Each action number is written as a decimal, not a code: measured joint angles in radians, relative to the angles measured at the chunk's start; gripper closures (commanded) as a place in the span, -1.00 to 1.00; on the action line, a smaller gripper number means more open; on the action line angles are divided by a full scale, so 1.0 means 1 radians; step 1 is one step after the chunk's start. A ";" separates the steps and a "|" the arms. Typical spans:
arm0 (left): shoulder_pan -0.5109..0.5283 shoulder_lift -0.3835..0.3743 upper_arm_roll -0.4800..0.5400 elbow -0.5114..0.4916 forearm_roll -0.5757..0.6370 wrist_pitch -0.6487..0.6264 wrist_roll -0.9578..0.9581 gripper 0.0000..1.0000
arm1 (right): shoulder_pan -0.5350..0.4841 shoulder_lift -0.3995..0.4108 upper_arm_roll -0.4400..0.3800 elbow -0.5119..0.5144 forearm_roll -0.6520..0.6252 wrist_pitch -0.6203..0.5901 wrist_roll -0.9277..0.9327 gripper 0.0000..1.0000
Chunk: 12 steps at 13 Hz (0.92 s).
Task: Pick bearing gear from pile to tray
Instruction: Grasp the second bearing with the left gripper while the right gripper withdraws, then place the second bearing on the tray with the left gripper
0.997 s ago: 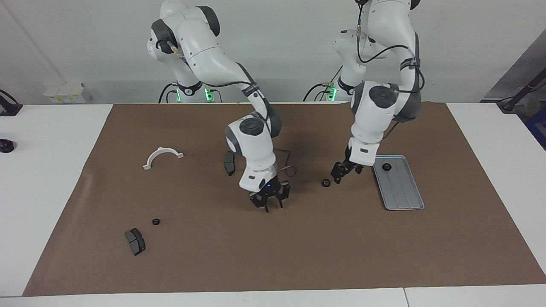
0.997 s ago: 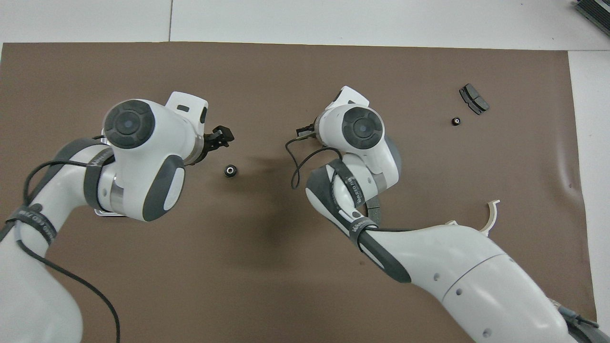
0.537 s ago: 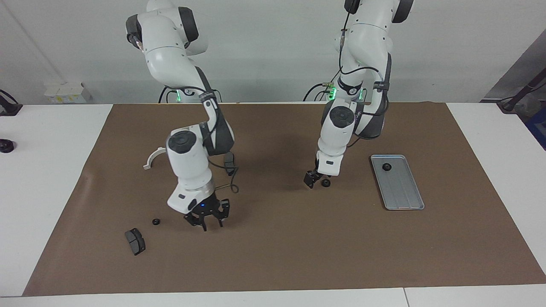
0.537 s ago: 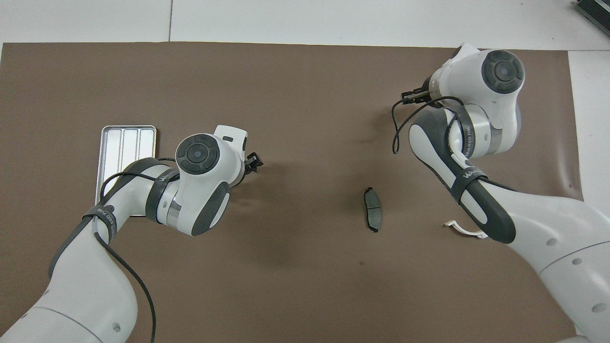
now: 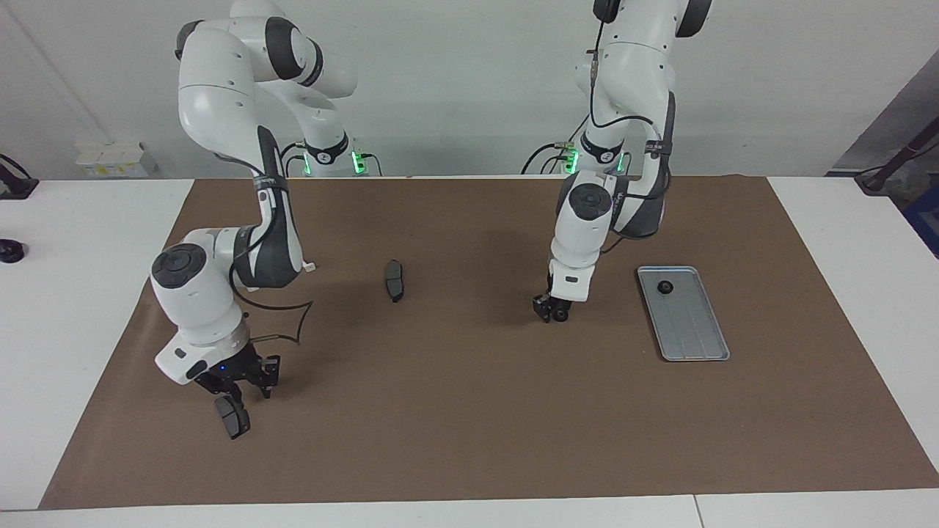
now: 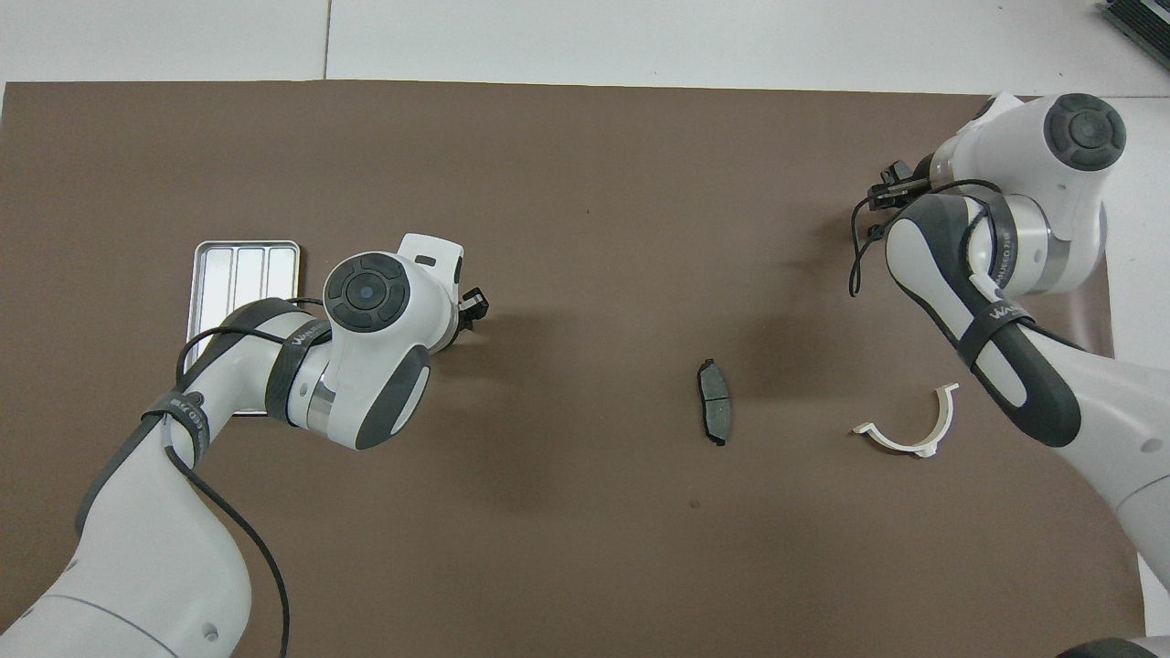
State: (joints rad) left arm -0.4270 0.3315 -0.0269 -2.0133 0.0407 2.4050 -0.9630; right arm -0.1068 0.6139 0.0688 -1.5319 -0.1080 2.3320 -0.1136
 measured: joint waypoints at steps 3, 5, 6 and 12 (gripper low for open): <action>0.001 -0.003 0.002 0.001 0.016 0.000 0.001 1.00 | -0.008 0.001 0.002 -0.009 0.000 0.000 0.000 -0.05; 0.011 -0.006 0.008 0.023 0.017 -0.022 0.001 1.00 | -0.006 0.001 0.007 -0.014 0.000 0.000 0.000 -0.05; 0.030 -0.015 0.009 0.042 0.018 -0.050 0.006 1.00 | -0.004 0.001 0.010 -0.014 0.000 0.000 0.000 -0.05; 0.334 -0.182 0.014 0.040 0.012 -0.272 0.394 1.00 | -0.001 0.001 0.020 -0.043 0.002 -0.003 0.000 0.04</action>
State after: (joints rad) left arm -0.0925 0.1495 -0.0132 -1.9735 0.0522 2.1334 -0.5687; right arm -0.1075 0.6148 0.0887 -1.5751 -0.1055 2.3291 -0.1134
